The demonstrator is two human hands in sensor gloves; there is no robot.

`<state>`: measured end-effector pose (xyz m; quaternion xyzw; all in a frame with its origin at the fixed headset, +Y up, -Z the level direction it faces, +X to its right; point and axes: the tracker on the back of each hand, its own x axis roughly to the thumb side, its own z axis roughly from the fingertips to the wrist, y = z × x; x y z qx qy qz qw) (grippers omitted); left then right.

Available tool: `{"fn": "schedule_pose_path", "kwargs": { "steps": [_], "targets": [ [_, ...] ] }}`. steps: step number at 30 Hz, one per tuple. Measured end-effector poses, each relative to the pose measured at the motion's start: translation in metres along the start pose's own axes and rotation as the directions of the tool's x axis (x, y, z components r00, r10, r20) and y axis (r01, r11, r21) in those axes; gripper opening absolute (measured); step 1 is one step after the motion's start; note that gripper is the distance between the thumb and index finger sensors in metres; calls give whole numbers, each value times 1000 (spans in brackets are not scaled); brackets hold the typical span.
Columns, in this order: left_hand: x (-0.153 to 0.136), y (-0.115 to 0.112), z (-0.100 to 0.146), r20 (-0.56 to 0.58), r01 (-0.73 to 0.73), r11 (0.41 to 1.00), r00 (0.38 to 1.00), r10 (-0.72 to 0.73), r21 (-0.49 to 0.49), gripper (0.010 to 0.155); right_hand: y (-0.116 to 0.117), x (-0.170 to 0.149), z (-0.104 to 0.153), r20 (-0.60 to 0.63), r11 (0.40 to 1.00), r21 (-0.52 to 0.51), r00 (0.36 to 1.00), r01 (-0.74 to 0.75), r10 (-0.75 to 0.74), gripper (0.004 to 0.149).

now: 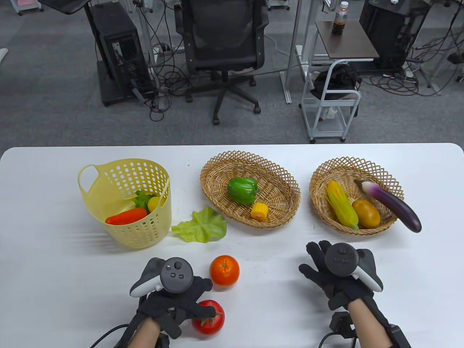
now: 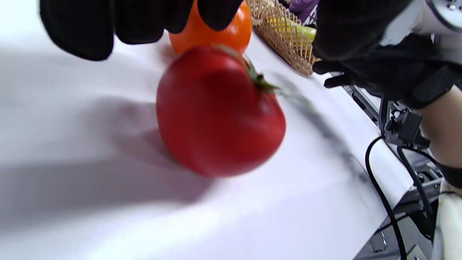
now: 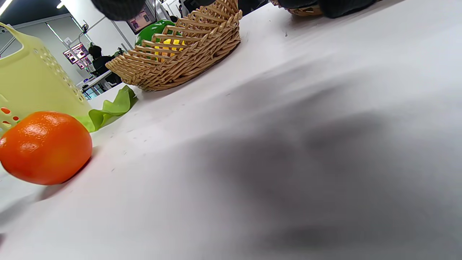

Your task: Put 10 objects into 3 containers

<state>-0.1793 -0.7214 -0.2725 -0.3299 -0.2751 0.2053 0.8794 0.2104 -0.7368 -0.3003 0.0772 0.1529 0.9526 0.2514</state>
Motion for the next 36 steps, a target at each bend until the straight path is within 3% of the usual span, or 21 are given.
{"fn": "schedule_pose_path", "kwargs": {
  "steps": [7,13,22,24,28,32,33,36],
  "targets": [
    [-5,-17,-14,-42,36,996,998,-39,-83,97,0,0,0,0,1000,0,1000,-7,7,75],
    [0,-22,-17,-52,107,990,992,-112,-91,96,1,0,-1,-3,1000,6,1000,-6,6,75],
    [2,-29,-15,31,200,977,980,-198,-76,94,2,0,-1,-2,1000,7,1000,-13,13,75],
    [-3,-27,-13,59,257,966,965,-255,-32,95,2,0,-1,0,1000,8,1000,-11,11,75],
    [-18,-14,-2,72,190,978,978,-196,89,96,2,0,-1,0,1000,10,1000,-6,6,75],
    [-27,25,28,155,2,938,986,-60,347,96,2,0,-1,-2,1000,15,1000,-1,1,75],
    [-30,40,40,175,-38,879,983,-52,474,96,2,0,-1,-3,1000,16,1000,0,0,75],
    [-47,74,68,234,-232,686,968,92,690,96,3,-1,-2,-6,1000,26,1000,-5,5,75]
  ]
}}
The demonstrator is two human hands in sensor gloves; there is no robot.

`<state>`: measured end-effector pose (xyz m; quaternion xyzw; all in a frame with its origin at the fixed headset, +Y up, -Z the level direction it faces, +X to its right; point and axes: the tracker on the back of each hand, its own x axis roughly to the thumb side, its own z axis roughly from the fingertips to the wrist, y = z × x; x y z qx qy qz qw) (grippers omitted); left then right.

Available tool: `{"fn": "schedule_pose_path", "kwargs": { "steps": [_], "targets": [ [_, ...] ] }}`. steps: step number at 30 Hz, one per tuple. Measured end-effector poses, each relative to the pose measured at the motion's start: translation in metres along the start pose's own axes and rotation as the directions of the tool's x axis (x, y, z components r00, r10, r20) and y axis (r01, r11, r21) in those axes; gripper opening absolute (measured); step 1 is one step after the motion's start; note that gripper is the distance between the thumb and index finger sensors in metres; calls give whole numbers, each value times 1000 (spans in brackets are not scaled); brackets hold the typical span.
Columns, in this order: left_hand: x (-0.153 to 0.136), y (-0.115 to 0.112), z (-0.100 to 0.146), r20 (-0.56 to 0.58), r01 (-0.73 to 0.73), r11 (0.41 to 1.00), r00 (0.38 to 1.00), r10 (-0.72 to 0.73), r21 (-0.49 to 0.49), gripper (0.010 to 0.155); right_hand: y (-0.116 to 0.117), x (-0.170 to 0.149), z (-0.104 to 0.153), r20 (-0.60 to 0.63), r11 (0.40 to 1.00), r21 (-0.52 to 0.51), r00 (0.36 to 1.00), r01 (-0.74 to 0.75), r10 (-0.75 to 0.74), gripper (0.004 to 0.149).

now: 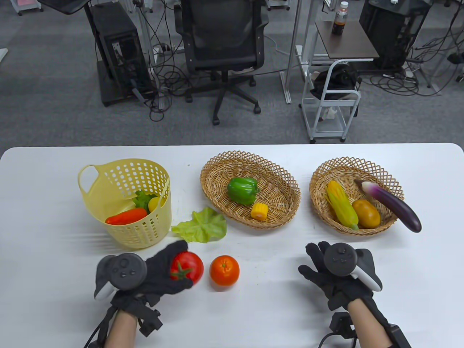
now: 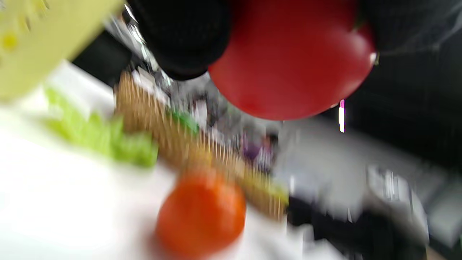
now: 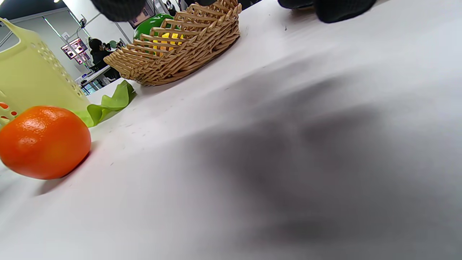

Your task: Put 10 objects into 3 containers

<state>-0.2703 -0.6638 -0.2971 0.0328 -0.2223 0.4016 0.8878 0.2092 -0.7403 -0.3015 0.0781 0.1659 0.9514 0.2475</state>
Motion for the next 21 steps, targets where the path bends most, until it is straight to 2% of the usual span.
{"fn": "schedule_pose_path", "kwargs": {
  "steps": [2,4,7,9,13,19,21],
  "targets": [
    [-4,26,1,-35,-8,984,999,14,178,96,0,0,0,-3,1000,3,1000,1,-1,76],
    [-8,47,4,-118,66,929,993,-24,364,95,0,-1,0,-3,1000,2,1000,4,-4,75],
    [-13,61,1,-222,95,873,975,15,479,95,0,-1,-1,-6,1000,9,1000,5,-5,76],
    [-13,63,-4,-277,144,856,961,-1,496,95,1,-1,-1,-9,1000,14,1000,4,-4,76],
    [-14,59,-16,-410,286,835,909,-81,470,95,0,-2,-1,-5,1000,21,1000,21,-21,75],
    [-20,50,-25,-495,326,845,865,-86,424,96,0,-2,-1,-11,999,30,1000,22,-22,75],
    [-24,50,-25,-487,297,854,871,-60,426,96,0,-1,0,-4,999,32,1000,19,-19,75]
  ]
}}
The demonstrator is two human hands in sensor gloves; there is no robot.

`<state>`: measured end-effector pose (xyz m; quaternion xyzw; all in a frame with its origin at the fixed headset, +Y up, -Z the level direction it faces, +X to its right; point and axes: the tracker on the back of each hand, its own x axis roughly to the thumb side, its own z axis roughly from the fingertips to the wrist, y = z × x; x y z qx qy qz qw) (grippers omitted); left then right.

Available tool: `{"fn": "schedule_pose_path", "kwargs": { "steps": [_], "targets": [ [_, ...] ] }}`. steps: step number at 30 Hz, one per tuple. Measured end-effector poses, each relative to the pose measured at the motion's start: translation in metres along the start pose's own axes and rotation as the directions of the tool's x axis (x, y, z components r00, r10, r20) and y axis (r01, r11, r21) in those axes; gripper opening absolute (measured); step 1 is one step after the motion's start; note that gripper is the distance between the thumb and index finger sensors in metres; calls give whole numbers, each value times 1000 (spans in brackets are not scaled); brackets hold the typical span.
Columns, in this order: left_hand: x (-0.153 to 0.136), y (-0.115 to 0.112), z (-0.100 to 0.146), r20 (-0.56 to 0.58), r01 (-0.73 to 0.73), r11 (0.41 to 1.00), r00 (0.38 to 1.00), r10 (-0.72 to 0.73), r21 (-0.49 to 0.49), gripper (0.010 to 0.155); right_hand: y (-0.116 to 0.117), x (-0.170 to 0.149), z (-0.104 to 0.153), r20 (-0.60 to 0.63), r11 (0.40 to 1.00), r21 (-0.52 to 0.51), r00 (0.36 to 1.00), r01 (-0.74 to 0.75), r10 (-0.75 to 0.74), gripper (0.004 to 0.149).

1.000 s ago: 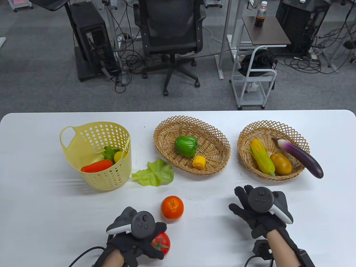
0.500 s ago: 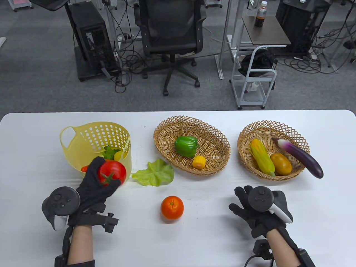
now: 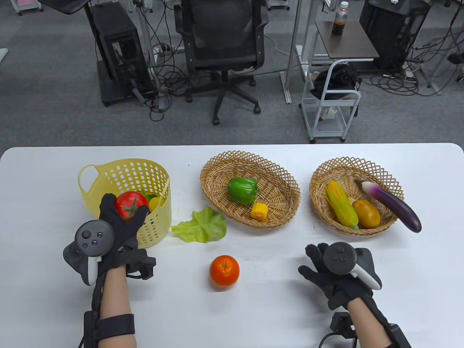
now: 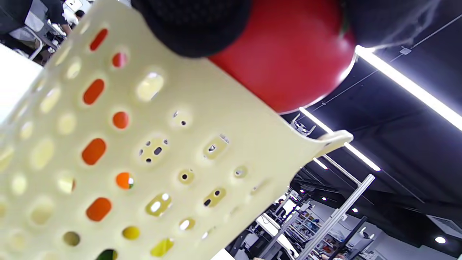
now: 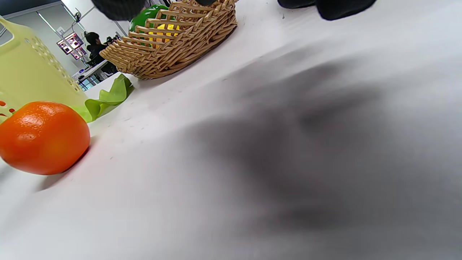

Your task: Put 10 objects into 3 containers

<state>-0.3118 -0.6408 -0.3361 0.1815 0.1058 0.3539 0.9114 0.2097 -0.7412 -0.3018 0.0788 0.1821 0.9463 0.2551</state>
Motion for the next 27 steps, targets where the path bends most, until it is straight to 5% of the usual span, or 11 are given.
{"fn": "schedule_pose_path", "kwargs": {
  "steps": [7,16,19,24,27],
  "targets": [
    [-2,-1,-2,-24,3,1000,1000,-3,-6,99,1,11,4,55,999,-6,998,-33,33,75],
    [20,11,32,97,142,979,983,-157,147,97,-1,10,4,56,1000,-1,998,-11,11,75],
    [35,4,50,178,159,983,969,-173,90,95,-1,9,4,60,1000,-3,998,-11,12,75],
    [57,-24,67,204,137,941,976,-75,-309,81,-2,9,5,75,1000,-7,997,4,-4,75],
    [68,-46,74,239,206,894,964,-115,-399,82,-2,13,8,95,1000,-12,995,1,1,75]
  ]
}}
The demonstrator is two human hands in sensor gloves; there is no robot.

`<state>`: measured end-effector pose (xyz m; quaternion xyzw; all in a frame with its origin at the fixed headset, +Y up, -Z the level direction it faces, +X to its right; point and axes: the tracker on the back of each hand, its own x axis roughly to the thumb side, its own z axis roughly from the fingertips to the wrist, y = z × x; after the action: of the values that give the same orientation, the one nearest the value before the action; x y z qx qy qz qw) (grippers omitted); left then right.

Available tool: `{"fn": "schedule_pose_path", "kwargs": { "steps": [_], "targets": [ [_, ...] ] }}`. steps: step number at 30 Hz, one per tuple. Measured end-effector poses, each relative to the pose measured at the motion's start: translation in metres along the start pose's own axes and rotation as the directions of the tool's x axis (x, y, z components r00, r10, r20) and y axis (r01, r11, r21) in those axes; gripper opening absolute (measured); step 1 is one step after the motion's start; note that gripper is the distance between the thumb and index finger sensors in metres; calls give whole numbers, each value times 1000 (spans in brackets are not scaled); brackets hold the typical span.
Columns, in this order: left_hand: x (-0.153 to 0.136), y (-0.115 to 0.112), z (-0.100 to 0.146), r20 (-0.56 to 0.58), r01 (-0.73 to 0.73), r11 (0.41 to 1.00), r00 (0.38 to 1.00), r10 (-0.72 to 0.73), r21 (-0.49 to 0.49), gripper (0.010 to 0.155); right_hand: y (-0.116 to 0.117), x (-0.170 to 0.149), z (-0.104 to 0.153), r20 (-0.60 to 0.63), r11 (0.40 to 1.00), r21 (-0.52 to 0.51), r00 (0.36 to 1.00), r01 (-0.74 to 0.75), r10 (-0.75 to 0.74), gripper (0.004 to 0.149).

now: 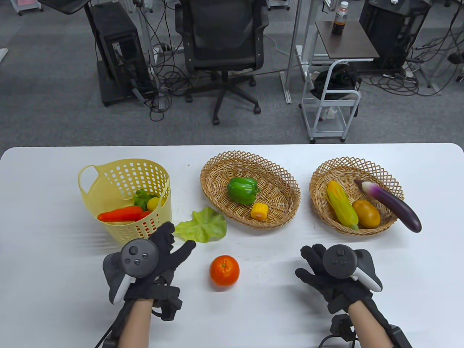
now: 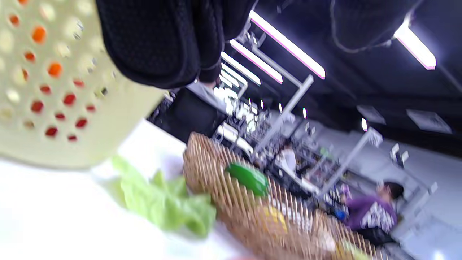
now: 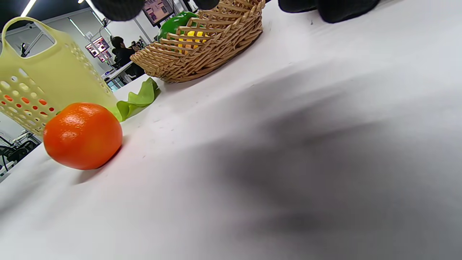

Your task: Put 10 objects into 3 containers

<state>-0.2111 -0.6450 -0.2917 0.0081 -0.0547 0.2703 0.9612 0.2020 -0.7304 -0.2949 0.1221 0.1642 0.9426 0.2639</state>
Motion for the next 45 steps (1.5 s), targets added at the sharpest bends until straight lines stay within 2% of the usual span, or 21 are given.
{"fn": "schedule_pose_path", "kwargs": {
  "steps": [4,7,11,15,18,20,22,24,28,30,32,38,42,45],
  "targets": [
    [19,-34,-13,0,77,978,997,-78,-195,84,-3,3,3,18,1000,-14,1000,2,-2,75],
    [31,-56,-21,17,157,948,987,-159,-277,82,-4,3,4,18,1000,8,1000,16,-16,75],
    [49,-79,-26,71,294,919,956,-285,-263,78,-4,7,5,77,999,23,997,24,-26,74],
    [59,-102,-38,85,395,854,917,-390,-340,81,-3,15,9,98,1000,2,995,-30,30,74],
    [59,-120,-43,94,407,793,906,-412,-452,86,-3,14,9,87,1000,-2,996,-26,26,74],
    [54,-131,-44,100,449,790,887,-451,-417,88,-5,10,9,65,1000,9,998,-14,14,74],
    [51,-138,-44,107,442,806,893,-438,-394,91,-5,6,8,48,1000,14,999,-3,2,74],
    [50,-144,-43,133,482,781,872,-471,-397,95,-3,3,6,32,1000,25,999,-2,1,74],
    [49,-145,-44,150,497,809,868,-474,-315,94,0,1,3,12,999,45,1000,-15,15,74],
    [52,-138,-48,130,486,838,874,-469,-248,94,-1,0,2,7,999,45,1000,-12,12,75],
    [60,-125,-57,120,464,868,886,-449,-179,94,-1,0,2,1,999,45,1000,-8,8,74],
    [102,-87,-102,80,399,911,917,-392,-108,93,0,-6,-3,-21,998,64,1000,3,-1,75],
    [112,-87,-138,23,357,928,934,-357,-110,93,0,-8,-4,-31,997,74,1000,0,2,75],
    [112,-95,-156,-5,397,912,916,-400,-106,93,0,-8,-3,-35,997,77,999,-5,7,75]
  ]
}}
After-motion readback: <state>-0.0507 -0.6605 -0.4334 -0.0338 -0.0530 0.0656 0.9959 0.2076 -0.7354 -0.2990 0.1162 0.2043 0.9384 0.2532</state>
